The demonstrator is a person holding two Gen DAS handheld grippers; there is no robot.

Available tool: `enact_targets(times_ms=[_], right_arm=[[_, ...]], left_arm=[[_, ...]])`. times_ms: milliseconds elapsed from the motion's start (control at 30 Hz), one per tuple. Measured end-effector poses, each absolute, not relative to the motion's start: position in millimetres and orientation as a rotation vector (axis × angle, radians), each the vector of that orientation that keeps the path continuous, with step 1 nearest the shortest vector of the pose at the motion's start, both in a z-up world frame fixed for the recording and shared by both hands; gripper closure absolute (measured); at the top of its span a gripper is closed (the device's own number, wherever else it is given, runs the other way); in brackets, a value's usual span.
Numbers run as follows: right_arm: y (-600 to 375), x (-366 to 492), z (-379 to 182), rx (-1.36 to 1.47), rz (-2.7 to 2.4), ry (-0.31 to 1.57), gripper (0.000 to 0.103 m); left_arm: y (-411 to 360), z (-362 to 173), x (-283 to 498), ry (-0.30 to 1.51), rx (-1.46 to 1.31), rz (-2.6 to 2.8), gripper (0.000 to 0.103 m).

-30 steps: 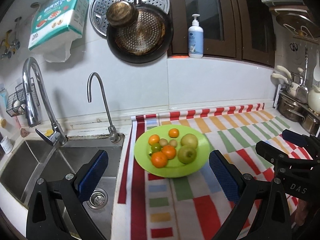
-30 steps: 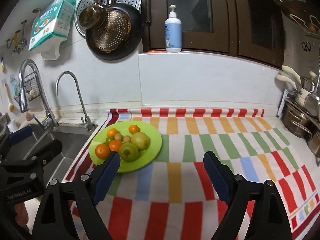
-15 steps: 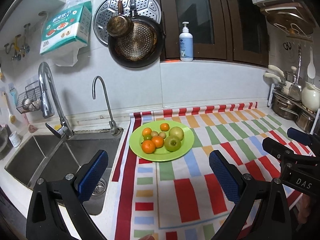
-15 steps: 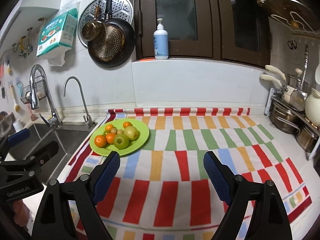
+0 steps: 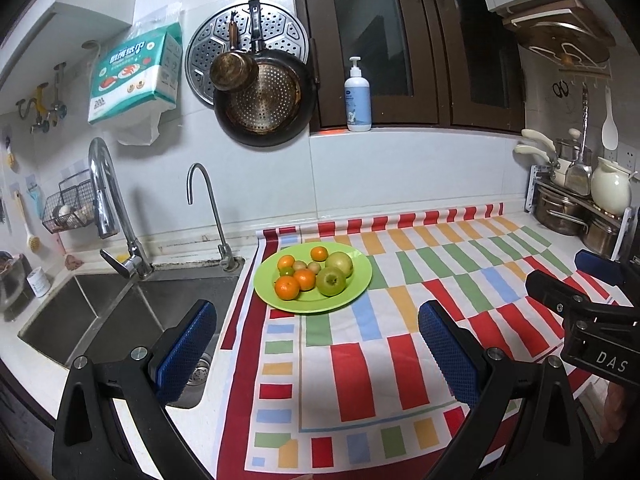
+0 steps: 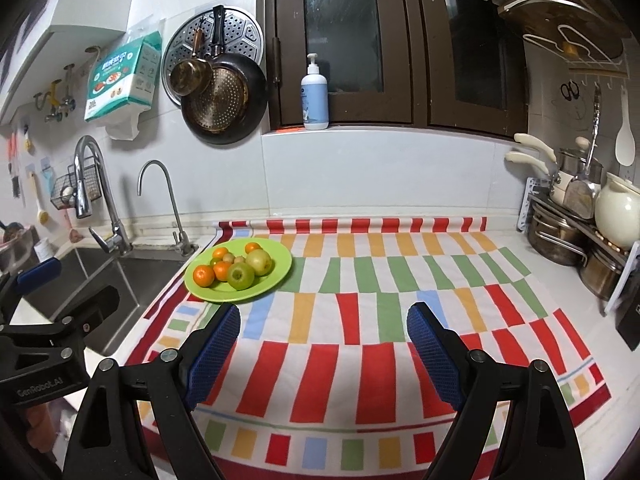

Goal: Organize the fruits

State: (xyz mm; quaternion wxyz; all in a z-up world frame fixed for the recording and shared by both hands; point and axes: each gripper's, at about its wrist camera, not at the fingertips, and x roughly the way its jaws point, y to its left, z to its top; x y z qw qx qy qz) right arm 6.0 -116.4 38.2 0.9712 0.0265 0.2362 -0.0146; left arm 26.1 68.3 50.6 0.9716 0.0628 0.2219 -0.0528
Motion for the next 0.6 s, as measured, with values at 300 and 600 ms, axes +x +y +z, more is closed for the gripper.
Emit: enact_targets(times_ms=[300,600], right_arm=[[-126.2,-7.9,39.4,0.055,-0.017,0.471,0.017],[-132.4,-17.5,39.8,0.052,-0.006,0.461,0.017]], left_arm=[[60.3,52.7,9.3,0.435,0.133,-0.097,0.000],[59.0,52.1,3.4,0.431,0.134,-0.094,0.000]])
